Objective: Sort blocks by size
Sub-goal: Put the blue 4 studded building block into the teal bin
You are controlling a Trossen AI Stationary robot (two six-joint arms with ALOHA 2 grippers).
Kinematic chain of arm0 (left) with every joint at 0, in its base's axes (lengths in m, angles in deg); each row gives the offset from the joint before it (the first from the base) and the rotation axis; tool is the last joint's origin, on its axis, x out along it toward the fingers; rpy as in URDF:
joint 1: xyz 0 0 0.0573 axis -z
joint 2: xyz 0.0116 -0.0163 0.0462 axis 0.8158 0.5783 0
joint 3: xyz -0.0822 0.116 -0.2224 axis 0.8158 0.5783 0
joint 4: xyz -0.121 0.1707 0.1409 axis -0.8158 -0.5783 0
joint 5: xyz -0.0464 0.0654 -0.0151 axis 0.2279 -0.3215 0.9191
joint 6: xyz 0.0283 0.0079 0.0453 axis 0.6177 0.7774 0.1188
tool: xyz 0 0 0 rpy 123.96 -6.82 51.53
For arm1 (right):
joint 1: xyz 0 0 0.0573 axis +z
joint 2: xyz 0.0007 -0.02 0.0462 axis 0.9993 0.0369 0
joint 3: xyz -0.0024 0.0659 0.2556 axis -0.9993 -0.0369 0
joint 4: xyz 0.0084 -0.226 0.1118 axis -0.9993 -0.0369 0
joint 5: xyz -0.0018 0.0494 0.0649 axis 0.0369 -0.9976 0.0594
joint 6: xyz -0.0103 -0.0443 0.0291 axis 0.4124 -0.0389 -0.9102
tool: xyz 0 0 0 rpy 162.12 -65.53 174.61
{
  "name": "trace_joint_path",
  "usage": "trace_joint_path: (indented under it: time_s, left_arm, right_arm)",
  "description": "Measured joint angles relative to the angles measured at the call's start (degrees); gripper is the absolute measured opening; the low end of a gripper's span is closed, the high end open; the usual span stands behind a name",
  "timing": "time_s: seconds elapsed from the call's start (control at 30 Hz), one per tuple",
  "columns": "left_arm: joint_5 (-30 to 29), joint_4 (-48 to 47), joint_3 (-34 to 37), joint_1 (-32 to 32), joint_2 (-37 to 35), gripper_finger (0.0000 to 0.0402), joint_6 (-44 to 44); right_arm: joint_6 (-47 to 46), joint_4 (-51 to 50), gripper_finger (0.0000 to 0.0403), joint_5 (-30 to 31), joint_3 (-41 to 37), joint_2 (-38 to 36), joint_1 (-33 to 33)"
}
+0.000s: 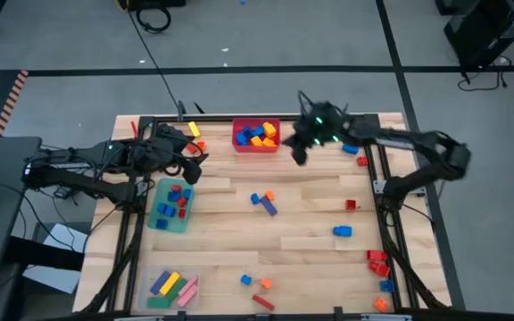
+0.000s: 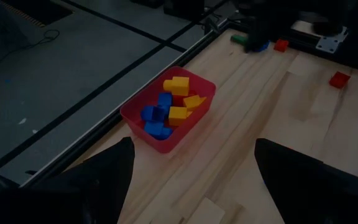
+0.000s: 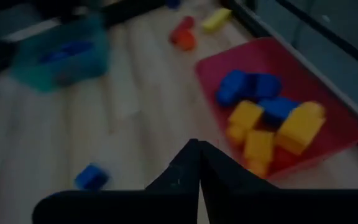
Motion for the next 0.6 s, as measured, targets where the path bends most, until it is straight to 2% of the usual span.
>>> trace_joint_path:
  time_s: [0.13, 0.27, 0.43, 0.5, 0.6]
  left_arm:
    - [0.0, 0.0, 0.0, 0.0, 0.0, 0.0339, 0.0]
    - [0.0, 0.0, 0.0, 0.0, 0.1, 0.0339, 0.0]
    - [0.0, 0.1, 0.0, 0.0, 0.9, 0.0339, 0.0]
    - [0.0, 0.0, 0.0, 0.0, 1.4, 0.0339, 0.0]
    - [0.0, 0.5, 0.0, 0.0, 2.6, 0.0339, -0.1]
  right_arm:
    - [3.7, 8.9, 0.0009, -4.2, -14.2, -10.8, 0.9]
    - [2.0, 20.1, 0.0010, -6.6, -27.1, -19.7, 1.8]
    - [-0.6, 31.2, 0.0007, -8.8, -38.3, -28.5, 3.7]
    - [-4.2, 32.4, 0.0007, -6.6, -40.9, -31.8, 5.9]
    - [-6.2, 32.5, 0.0007, -0.1, -43.6, -36.4, 10.3]
